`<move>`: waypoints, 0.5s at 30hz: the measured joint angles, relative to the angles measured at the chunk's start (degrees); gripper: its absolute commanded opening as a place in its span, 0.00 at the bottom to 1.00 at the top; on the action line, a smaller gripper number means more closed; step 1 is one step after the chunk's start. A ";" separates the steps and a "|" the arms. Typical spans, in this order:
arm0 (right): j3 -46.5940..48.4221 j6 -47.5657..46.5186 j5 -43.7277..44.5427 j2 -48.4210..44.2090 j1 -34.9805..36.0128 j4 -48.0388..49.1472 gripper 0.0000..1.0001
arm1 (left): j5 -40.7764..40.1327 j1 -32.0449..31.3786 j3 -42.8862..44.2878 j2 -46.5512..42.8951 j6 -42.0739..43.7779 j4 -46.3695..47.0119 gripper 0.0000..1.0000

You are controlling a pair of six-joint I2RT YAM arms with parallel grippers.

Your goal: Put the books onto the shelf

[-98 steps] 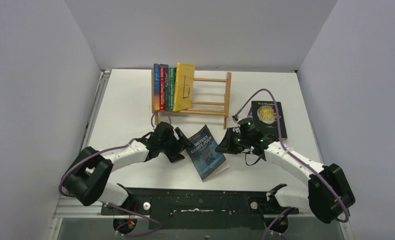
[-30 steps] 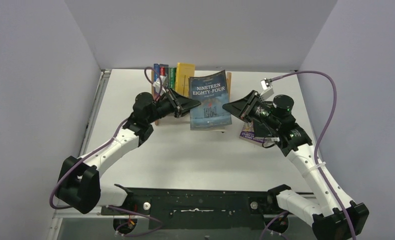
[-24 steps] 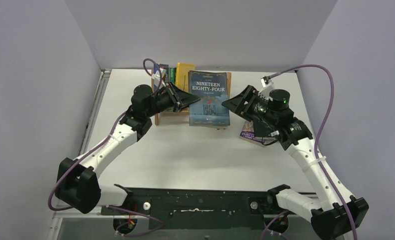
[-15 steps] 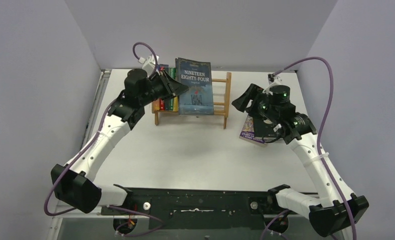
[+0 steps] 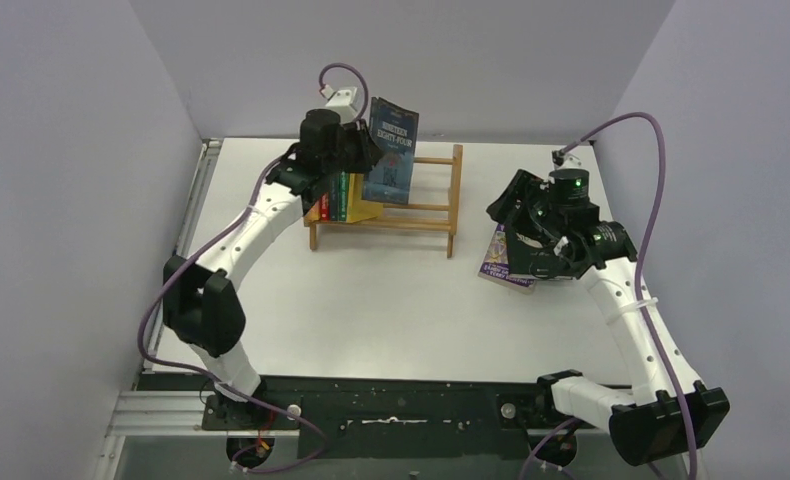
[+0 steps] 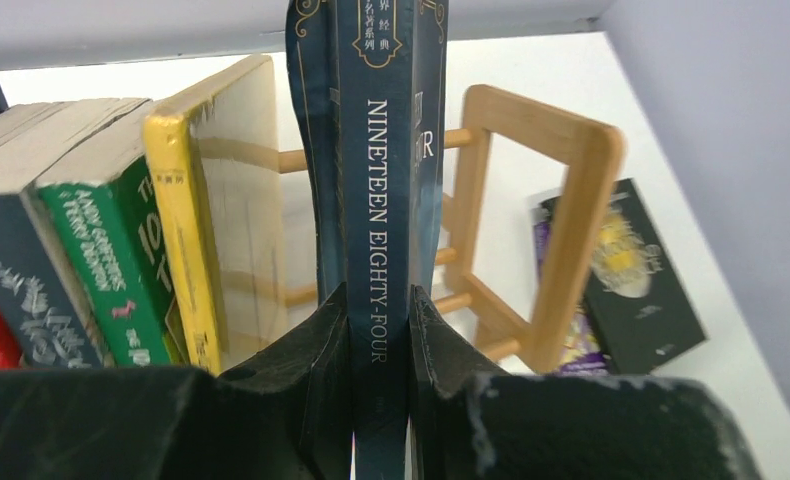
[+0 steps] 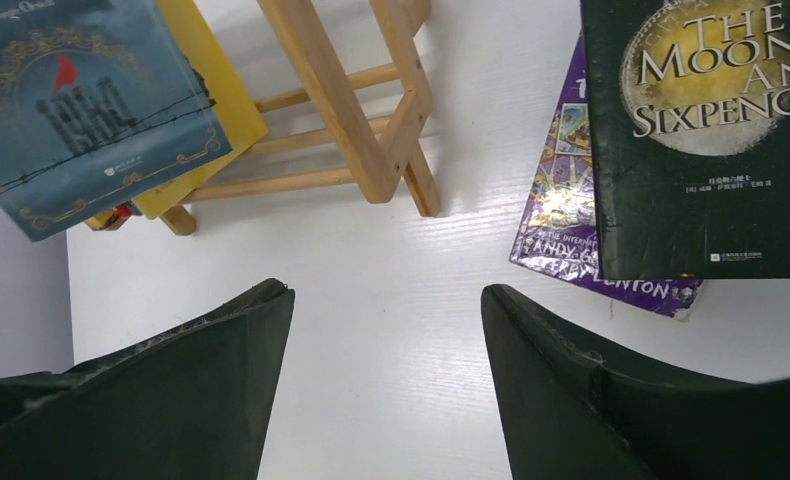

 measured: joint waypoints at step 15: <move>0.00 -0.33 0.20 -0.02 -4.13 -3.32 0.71 | -9.97 -1.42 5.38 12.79 9.33 2.08 0.00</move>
